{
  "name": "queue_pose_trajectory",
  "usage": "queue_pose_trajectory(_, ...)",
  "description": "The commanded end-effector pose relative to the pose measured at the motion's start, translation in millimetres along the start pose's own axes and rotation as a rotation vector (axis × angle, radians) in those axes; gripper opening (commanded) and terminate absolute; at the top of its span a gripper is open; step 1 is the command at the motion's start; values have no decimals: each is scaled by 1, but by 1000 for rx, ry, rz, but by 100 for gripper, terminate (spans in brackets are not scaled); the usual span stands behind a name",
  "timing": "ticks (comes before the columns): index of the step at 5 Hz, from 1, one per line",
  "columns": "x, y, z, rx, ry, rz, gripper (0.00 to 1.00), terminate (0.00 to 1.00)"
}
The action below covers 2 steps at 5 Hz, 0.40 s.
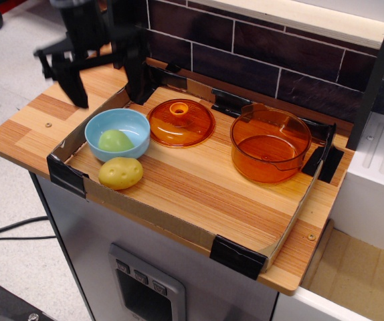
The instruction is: Put pear in bowl
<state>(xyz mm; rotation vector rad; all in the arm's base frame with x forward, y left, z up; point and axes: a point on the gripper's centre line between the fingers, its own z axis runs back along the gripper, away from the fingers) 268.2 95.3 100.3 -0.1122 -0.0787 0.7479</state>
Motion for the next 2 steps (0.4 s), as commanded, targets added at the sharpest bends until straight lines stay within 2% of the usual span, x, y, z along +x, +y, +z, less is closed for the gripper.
queue_pose_trajectory(1, 5, 0, 15, -19, -51, -14, 100, 0)
queue_pose_trajectory(2, 5, 0, 15, -19, -51, -14, 100, 100)
